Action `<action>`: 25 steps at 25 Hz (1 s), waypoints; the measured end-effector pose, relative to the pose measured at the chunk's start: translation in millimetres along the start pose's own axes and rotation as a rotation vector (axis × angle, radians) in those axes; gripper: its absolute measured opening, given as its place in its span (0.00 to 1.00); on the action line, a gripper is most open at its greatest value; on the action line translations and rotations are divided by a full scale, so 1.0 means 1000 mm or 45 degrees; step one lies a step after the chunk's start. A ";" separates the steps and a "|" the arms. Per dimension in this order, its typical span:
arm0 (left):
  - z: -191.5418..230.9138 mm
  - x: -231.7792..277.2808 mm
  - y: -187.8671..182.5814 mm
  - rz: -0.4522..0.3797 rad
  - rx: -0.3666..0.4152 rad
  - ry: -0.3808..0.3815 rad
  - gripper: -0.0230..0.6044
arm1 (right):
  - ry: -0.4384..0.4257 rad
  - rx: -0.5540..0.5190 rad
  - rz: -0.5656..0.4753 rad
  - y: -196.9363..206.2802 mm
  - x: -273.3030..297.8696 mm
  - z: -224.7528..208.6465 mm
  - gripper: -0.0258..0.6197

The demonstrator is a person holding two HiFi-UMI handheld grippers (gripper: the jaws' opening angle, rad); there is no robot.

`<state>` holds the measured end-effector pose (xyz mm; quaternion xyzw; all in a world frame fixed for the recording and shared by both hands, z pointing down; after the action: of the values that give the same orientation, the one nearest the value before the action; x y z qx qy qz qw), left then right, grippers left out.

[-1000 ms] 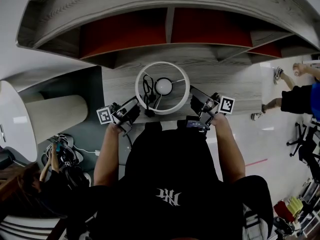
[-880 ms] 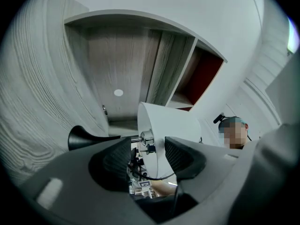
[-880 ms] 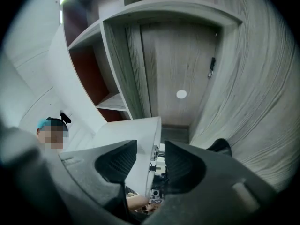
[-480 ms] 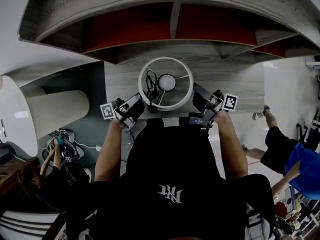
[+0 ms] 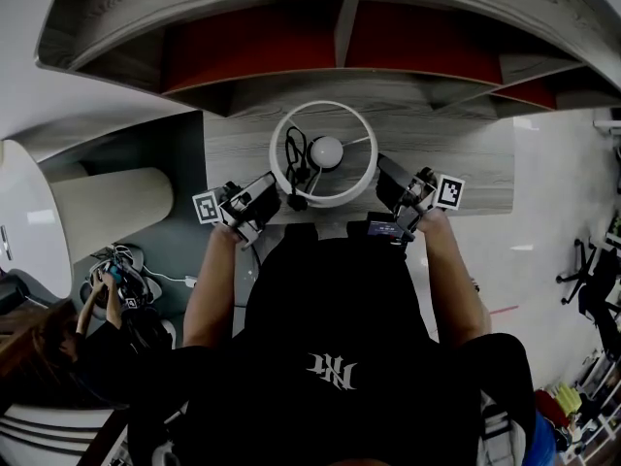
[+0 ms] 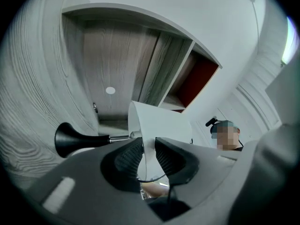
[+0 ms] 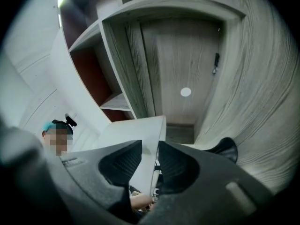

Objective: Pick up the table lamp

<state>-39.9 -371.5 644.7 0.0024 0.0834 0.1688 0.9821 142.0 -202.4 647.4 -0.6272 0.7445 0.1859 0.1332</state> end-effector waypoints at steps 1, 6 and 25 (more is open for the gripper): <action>0.000 0.000 0.000 0.001 0.002 -0.003 0.17 | 0.000 -0.002 0.002 -0.001 0.000 0.000 0.21; -0.002 0.001 -0.001 0.000 0.011 -0.021 0.16 | 0.013 -0.016 0.021 -0.002 0.002 0.001 0.21; -0.013 0.003 0.000 0.080 0.114 -0.071 0.17 | 0.016 -0.075 0.108 -0.002 0.008 0.010 0.21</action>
<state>-39.1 -371.1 631.5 0.0535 0.0631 0.1957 0.9772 141.8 -204.8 634.6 -0.5998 0.7656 0.2091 0.1019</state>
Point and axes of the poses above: the fingertips, and each gripper's own axes: x forward along the fingers, z to its left, y out of its underside, the point moved 2 cm from there along -x, backward along the fingers, and after that the axes turned 14 degrees about -y, right-handed, at the moved point
